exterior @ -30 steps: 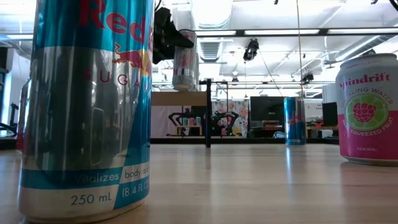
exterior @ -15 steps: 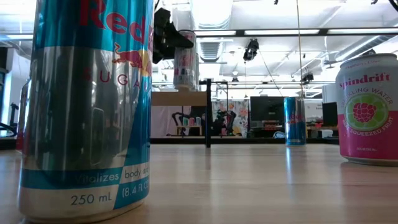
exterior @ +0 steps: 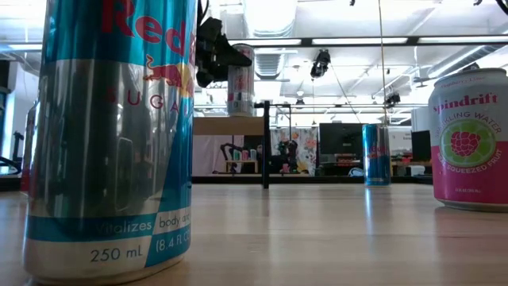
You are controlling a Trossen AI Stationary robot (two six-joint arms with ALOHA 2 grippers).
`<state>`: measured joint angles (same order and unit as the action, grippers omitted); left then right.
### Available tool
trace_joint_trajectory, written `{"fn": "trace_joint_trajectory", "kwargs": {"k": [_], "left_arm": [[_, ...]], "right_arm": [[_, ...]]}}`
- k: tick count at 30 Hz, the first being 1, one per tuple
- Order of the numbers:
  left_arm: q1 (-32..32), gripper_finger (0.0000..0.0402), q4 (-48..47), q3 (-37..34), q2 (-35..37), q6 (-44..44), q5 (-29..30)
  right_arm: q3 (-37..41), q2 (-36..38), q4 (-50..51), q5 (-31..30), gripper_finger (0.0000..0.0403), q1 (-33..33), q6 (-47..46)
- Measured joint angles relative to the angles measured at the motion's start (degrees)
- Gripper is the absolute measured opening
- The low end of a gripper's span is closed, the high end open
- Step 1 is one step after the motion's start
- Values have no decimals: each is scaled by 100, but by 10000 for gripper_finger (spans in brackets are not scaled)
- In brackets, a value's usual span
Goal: Place canned beverage on shelf
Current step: Put the white-pink soda can on the shelf aligned with the other white-pink soda can
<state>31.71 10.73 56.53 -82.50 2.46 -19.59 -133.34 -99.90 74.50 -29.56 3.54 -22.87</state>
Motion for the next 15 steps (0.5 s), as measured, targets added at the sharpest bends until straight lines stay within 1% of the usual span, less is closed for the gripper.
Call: {"fn": "trace_joint_trajectory", "kwargs": {"k": [9, 15], "left_arm": [[44, 216, -58, 0, 6, 75, -44], [39, 248, -214, 0, 62, 19, -46]], "right_arm": [[0, 0, 4, 0, 329, -97, 57], [0, 0, 17, 7, 329, -112, 59]]}}
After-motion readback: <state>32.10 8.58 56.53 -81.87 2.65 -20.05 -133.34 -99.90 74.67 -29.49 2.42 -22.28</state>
